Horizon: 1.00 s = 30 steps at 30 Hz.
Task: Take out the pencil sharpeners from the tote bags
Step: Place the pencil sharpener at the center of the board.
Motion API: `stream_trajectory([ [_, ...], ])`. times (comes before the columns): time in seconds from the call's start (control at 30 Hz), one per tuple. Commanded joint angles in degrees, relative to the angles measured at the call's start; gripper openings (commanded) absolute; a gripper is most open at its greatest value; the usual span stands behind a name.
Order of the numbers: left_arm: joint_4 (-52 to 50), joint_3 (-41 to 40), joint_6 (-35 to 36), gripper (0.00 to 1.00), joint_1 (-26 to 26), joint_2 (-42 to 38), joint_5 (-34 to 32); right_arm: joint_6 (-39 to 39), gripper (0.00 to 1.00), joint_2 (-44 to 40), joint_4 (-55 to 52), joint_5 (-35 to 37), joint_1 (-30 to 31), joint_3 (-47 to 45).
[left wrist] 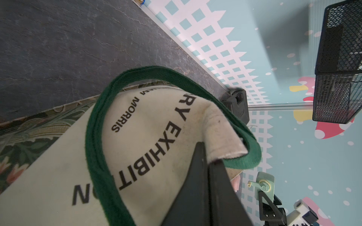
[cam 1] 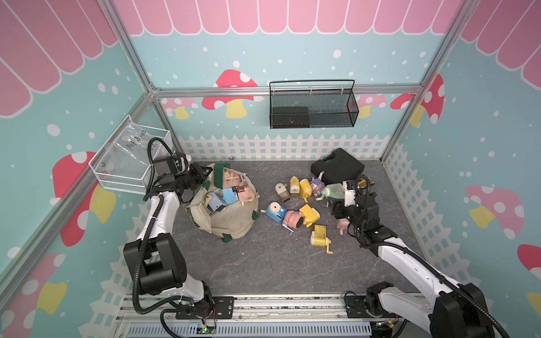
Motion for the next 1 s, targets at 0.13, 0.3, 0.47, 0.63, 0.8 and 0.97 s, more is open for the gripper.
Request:
stream_trajectory([
  [0.13,0.58,-0.05,-0.20,0.00,0.03,0.03,0.88,7.96,0.47,-6.20,1.14,-0.51,-9.91,-7.01],
  [0.3,0.62,-0.03,-0.31,0.00,0.06,0.04,0.96,11.50,0.46,-7.09,2.22,0.06,-15.90,-10.22],
  [0.47,0.58,0.02,-0.40,0.00,0.02,0.13,1.05,13.69,0.46,-7.49,3.99,1.39,-19.54,-13.03],
  [0.63,0.50,0.02,-0.40,0.00,-0.02,0.13,1.10,16.08,0.47,-2.38,4.39,0.48,-20.95,-13.25],
  [0.8,0.49,0.02,-0.49,0.00,0.05,0.14,1.15,16.93,0.48,1.46,6.08,0.52,-21.43,-13.79],
  [0.97,0.59,0.02,-0.49,0.00,-0.01,0.13,1.21,16.78,0.52,4.68,7.03,-0.67,-21.48,-13.92],
])
